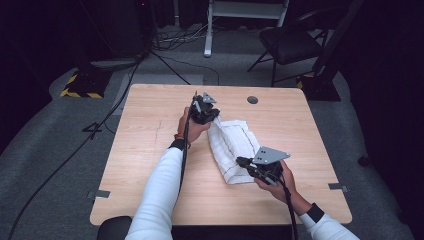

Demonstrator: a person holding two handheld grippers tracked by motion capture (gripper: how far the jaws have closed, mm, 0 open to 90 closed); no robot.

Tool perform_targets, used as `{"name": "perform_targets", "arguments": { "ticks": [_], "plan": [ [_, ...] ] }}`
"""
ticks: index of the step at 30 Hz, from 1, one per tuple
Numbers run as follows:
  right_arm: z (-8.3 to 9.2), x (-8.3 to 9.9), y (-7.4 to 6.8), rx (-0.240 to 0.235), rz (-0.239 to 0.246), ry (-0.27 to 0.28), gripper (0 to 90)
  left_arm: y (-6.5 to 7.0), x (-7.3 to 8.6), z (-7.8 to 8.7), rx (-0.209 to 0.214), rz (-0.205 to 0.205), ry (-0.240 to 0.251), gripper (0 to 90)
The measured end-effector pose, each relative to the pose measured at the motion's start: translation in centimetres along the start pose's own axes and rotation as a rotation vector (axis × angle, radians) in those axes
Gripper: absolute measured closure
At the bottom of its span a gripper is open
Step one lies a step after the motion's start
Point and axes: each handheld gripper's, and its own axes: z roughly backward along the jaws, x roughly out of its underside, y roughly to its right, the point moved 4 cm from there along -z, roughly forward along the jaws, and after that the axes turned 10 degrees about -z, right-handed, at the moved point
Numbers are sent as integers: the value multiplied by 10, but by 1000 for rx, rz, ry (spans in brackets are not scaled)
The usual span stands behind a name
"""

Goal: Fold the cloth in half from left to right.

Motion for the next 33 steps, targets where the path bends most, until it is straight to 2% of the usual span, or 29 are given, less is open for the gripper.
{"name": "perform_targets", "arguments": {
  "ticks": [7,14,22,31,32,33],
  "plan": [
    [14,14,14,28,-25,-19,867,16,-16,-18,22,-15,1,857],
    [27,30,24,55,-42,-41,867,30,-31,-36,46,-58,3,857],
    [38,45,34,83,-72,-65,867,40,-39,-51,66,-62,6,857],
    [37,58,47,114,-106,-100,865,49,-42,-70,42,-80,-27,849],
    [36,60,48,120,-107,-108,864,50,-42,-72,25,-81,-35,841],
    [35,62,49,125,-107,-121,860,51,-42,-73,11,-74,-43,795]
  ]
}}
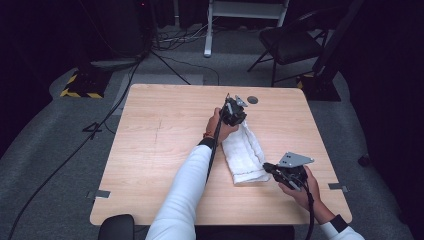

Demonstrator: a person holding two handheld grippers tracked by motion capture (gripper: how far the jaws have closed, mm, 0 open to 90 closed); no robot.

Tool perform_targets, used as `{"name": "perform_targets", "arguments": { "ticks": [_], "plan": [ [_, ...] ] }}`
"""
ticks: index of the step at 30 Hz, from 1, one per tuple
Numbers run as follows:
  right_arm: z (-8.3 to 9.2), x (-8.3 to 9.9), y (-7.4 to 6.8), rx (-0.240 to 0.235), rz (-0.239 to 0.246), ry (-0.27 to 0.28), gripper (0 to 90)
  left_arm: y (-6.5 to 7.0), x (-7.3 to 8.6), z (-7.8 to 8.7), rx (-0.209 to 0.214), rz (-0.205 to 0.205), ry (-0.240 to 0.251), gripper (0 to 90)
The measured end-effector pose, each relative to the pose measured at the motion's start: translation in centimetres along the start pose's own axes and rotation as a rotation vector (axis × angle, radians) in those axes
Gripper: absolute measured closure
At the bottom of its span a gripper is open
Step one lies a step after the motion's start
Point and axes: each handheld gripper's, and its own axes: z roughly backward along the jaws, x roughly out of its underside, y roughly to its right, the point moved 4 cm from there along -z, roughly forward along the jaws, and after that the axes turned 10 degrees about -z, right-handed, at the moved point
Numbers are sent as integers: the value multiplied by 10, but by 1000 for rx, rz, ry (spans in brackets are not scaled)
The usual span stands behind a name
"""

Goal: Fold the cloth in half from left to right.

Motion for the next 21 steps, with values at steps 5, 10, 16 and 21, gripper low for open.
{"name": "perform_targets", "arguments": {
  "ticks": [5,10,16,21],
  "plan": [
    [-6,5,6,28,-29,-38,771,0,4,5,-22,6,-11,659],
    [-6,6,13,54,-54,-35,649,1,8,22,-20,9,0,518],
    [-3,7,23,59,-82,-28,563,20,21,54,61,-28,10,330],
    [-3,6,31,78,-90,-25,541,39,36,73,111,-62,10,294]
  ]
}}
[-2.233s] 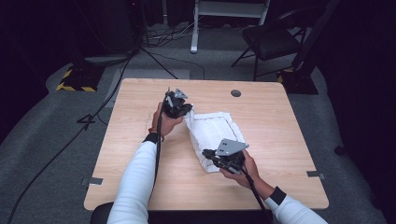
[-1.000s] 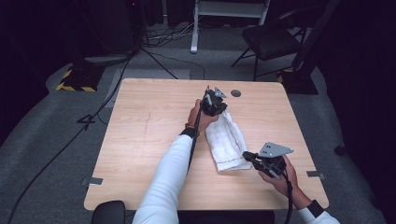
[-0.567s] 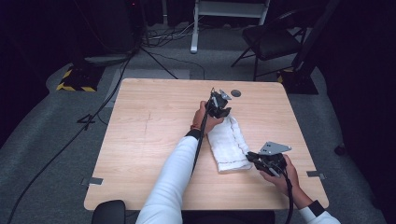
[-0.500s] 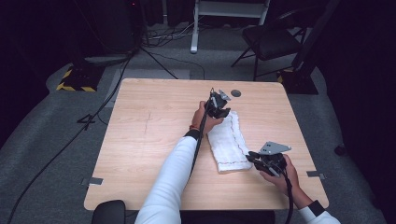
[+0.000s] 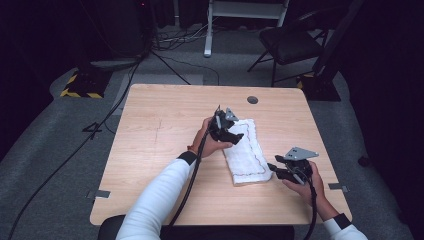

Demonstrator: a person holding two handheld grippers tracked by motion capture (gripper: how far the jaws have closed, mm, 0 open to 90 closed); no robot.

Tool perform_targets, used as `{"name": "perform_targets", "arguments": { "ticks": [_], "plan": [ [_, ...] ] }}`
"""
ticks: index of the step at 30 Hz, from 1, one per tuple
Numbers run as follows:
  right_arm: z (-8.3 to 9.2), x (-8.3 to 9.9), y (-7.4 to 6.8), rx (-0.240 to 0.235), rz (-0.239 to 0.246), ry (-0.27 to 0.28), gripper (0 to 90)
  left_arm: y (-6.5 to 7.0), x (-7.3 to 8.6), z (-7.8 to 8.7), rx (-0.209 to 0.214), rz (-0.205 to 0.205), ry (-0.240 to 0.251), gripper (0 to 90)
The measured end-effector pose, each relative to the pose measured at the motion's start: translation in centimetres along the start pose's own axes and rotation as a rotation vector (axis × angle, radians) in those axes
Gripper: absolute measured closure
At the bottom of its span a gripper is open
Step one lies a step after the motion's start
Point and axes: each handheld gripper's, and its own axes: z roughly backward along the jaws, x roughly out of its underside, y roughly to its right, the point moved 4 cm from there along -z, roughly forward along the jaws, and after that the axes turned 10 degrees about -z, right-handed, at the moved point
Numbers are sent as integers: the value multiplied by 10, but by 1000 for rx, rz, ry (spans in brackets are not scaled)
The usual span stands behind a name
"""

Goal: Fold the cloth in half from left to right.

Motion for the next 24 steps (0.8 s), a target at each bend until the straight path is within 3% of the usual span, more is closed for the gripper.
{"name": "perform_targets", "arguments": {
  "ticks": [6,12,15,18,24],
  "plan": [
    [-3,0,8,6,2,-8,505,28,21,14,54,-56,-24,277],
    [-16,6,19,9,-2,-73,476,60,45,17,112,-135,-103,256],
    [-22,9,20,6,6,-99,472,71,51,15,115,-160,-120,254],
    [-24,11,18,-9,24,-111,464,76,55,12,111,-175,-135,263],
    [-26,13,13,-24,46,-128,457,76,61,10,121,-157,-148,267]
  ]
}}
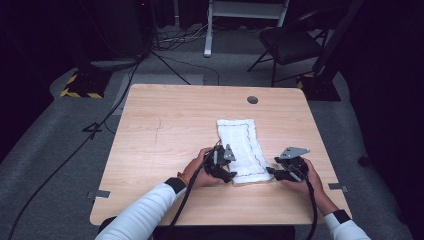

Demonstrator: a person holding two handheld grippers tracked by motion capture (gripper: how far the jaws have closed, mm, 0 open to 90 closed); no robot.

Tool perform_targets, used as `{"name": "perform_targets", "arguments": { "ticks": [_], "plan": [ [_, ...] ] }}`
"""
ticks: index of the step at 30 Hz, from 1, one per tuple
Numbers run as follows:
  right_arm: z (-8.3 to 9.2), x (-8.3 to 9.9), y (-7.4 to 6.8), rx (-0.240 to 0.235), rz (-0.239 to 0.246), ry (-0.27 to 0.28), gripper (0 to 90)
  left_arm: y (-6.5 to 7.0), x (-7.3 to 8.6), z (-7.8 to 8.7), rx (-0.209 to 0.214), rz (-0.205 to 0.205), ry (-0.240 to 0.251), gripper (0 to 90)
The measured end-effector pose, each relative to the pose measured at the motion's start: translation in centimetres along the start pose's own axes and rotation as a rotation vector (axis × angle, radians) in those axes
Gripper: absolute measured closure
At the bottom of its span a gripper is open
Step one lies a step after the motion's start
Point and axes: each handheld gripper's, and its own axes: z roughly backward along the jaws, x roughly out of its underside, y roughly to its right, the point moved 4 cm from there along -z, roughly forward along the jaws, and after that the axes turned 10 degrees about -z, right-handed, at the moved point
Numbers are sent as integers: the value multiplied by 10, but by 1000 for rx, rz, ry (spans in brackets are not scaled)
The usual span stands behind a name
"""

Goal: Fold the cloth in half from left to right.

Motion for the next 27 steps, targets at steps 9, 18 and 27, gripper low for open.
{"name": "perform_targets", "arguments": {
  "ticks": [9,18,27],
  "plan": [
    [0,2,-5,-26,7,-3,496,3,11,2,52,29,-5,268],
    [2,3,-15,-36,30,-8,530,11,11,7,120,-25,-2,399],
    [2,4,-17,-32,14,-7,532,21,9,9,157,-107,25,832]
  ]
}}
